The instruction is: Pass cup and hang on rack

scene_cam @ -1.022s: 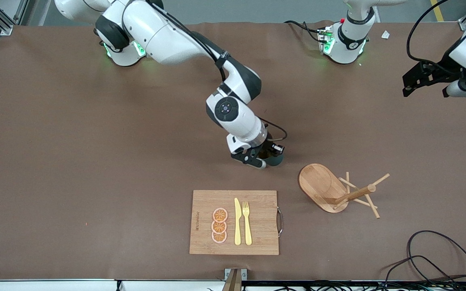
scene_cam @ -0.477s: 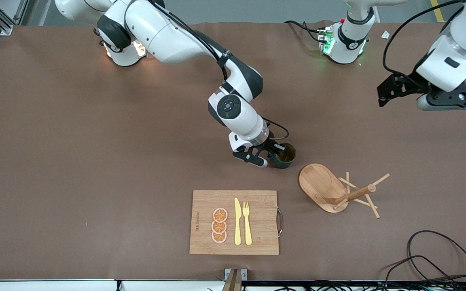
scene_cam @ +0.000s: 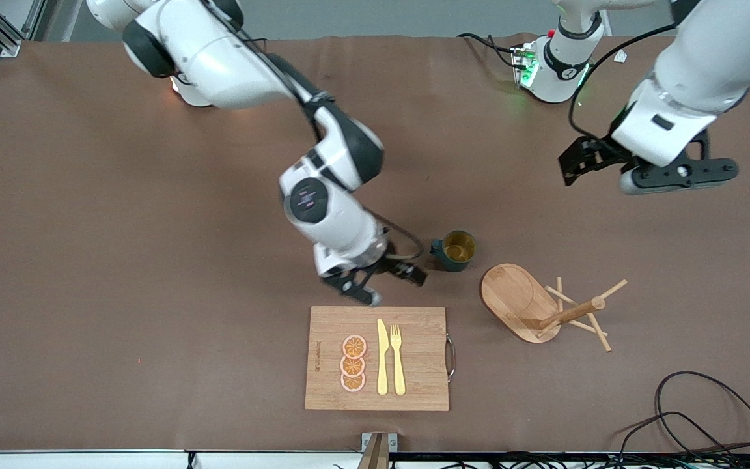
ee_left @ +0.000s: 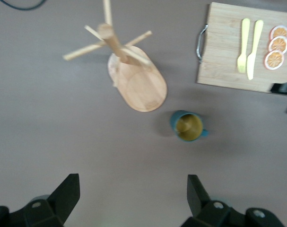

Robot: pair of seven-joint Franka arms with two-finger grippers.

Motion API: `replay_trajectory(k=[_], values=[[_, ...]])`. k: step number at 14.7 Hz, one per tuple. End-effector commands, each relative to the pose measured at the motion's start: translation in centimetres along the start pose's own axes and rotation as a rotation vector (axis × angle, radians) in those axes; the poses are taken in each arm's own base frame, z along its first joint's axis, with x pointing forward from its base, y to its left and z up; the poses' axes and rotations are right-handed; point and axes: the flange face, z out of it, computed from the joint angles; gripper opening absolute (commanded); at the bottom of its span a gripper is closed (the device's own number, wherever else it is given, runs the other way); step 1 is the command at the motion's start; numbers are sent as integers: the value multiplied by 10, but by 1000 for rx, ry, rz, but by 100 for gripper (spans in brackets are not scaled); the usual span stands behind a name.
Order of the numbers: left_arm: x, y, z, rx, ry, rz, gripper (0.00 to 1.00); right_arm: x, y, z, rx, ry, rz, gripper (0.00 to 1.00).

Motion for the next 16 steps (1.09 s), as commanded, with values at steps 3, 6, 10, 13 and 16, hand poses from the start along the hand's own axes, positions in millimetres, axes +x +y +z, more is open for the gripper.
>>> replay_trajectory(k=[3,6,10,13,16], values=[[-16,80,38,15,8,-102,100,103,82,-87,-103,32,-162,100],[-39,141,76,44,24,-211,100,148,132,-145,-172,84,-201,100],[-85,215,139,157,91,-190,100,195,219,-230,-260,80,-180,100],[-113,249,176,202,130,-245,100,195,269,-291,-277,80,-186,100],[-140,275,217,254,201,-363,100,181,309,-340,-328,96,-285,100]])
